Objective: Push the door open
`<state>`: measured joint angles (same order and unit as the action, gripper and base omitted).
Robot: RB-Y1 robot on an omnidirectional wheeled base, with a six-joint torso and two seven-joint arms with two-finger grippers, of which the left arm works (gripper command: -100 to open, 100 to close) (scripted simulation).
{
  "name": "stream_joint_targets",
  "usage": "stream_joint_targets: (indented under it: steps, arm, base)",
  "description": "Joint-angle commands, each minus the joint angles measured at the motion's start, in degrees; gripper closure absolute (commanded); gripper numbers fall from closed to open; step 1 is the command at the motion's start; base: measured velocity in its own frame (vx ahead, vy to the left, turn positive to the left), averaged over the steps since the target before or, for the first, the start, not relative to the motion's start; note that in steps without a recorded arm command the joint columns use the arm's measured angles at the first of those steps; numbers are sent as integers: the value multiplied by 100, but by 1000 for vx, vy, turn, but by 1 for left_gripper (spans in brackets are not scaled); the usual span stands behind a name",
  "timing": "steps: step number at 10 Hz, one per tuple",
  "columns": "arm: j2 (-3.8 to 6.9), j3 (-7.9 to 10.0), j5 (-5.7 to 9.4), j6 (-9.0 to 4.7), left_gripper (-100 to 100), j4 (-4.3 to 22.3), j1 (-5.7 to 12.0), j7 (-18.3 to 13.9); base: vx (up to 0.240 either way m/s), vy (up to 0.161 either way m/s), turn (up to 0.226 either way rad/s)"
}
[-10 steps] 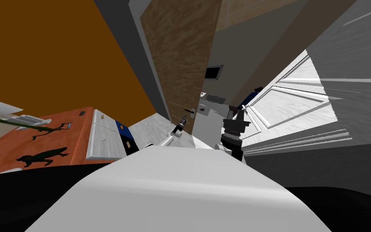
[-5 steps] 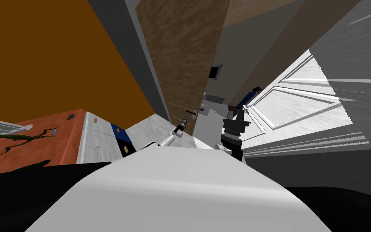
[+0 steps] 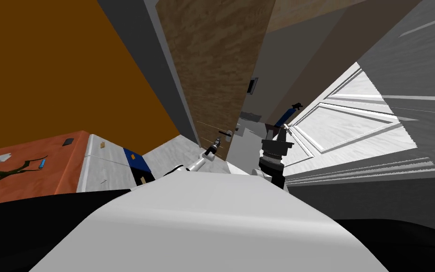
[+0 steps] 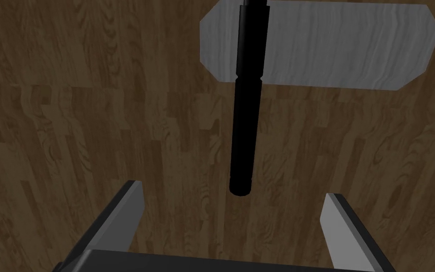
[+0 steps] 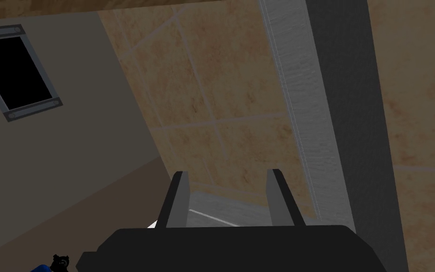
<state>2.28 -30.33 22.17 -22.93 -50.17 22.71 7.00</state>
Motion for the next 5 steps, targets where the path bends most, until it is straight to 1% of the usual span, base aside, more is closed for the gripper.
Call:
stream_joint_targets:
  steps: [1, 3, 5]
  arm:
    - [37, 8, -3, -57, -100, 112, 52, -25]
    - [55, 43, -13, -77, -100, 145, 56, -24]
    - [26, 78, -23, -97, -100, 177, 60, -24]
  base:
    - [186, -84, -23]
    - [173, -92, -23]
    - [184, -102, -32]
